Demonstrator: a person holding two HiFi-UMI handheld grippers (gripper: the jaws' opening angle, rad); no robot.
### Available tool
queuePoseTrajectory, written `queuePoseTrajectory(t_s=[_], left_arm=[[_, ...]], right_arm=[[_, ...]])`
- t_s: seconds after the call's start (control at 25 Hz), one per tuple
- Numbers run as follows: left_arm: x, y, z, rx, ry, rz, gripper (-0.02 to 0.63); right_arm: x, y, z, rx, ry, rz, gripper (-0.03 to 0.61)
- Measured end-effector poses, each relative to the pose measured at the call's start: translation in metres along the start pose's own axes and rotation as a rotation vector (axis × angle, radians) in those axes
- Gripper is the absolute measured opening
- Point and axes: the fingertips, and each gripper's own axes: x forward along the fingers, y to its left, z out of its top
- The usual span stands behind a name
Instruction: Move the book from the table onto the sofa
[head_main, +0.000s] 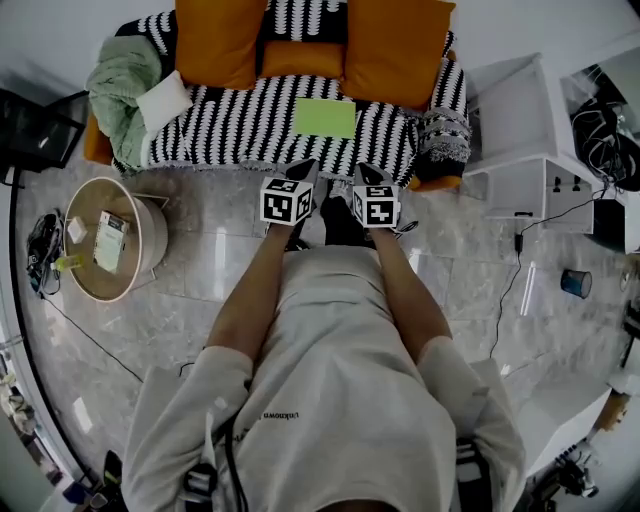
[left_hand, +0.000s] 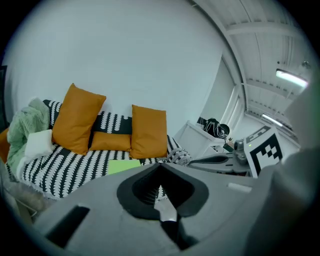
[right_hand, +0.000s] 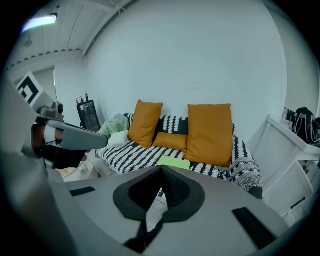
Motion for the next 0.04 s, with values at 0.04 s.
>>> queuePoseTrajectory(t_s=[0.04], left_arm=[[-0.0008,-0.0016,-0.0020,-0.003,0.002,-0.003,0.009]], right_arm=[[-0.0017,0.0009,-0.0030,0.003,0.003,0.000,0.006]])
